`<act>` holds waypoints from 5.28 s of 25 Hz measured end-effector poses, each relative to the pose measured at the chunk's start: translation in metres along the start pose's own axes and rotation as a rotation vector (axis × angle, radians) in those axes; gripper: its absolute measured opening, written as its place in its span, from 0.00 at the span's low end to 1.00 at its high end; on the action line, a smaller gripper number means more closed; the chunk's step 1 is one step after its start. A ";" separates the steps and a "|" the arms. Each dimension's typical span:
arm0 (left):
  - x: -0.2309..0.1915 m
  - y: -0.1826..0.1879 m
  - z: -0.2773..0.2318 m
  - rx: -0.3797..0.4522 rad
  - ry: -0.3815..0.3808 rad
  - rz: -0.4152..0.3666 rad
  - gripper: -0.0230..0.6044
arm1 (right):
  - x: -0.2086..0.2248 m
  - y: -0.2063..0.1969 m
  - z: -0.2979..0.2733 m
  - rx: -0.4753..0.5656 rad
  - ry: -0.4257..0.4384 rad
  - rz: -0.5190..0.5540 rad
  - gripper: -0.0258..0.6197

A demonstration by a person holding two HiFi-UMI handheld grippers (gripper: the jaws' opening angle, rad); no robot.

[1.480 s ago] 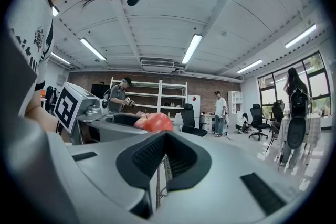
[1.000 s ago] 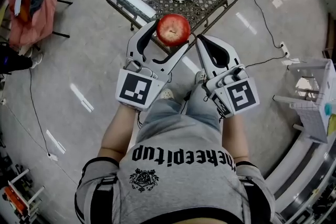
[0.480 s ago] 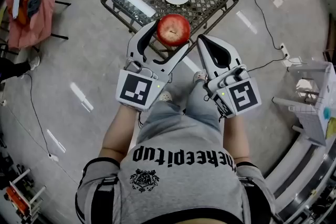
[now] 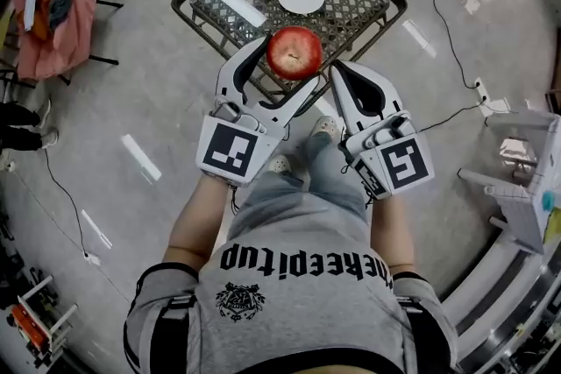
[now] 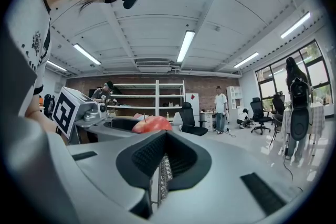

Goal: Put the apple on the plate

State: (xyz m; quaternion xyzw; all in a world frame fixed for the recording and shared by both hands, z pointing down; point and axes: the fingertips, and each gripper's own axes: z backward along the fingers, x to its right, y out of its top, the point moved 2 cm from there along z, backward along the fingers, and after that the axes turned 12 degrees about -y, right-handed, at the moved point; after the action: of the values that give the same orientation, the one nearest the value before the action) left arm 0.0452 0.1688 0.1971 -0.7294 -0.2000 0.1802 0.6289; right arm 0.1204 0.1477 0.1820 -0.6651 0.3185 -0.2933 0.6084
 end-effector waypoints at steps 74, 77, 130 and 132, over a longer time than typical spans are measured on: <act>-0.206 -0.042 -0.144 -0.148 -0.362 -0.020 0.64 | 0.092 -0.040 -0.201 -0.095 -0.334 -0.133 0.06; -0.214 -0.058 -0.151 -0.154 -0.392 -0.006 0.64 | 0.095 -0.051 -0.209 -0.106 -0.361 -0.132 0.06; -0.252 -0.242 -0.238 -0.242 -0.433 0.040 0.64 | 0.122 -0.197 -0.260 -0.295 -0.384 -0.213 0.06; -0.254 -0.247 -0.239 -0.248 -0.430 0.052 0.64 | 0.122 -0.200 -0.262 -0.299 -0.380 -0.216 0.06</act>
State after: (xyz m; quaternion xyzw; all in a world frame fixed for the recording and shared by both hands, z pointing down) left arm -0.0649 -0.1331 0.4785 -0.7509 -0.3310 0.3212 0.4726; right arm 0.0061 -0.0992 0.4045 -0.8210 0.1653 -0.1760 0.5174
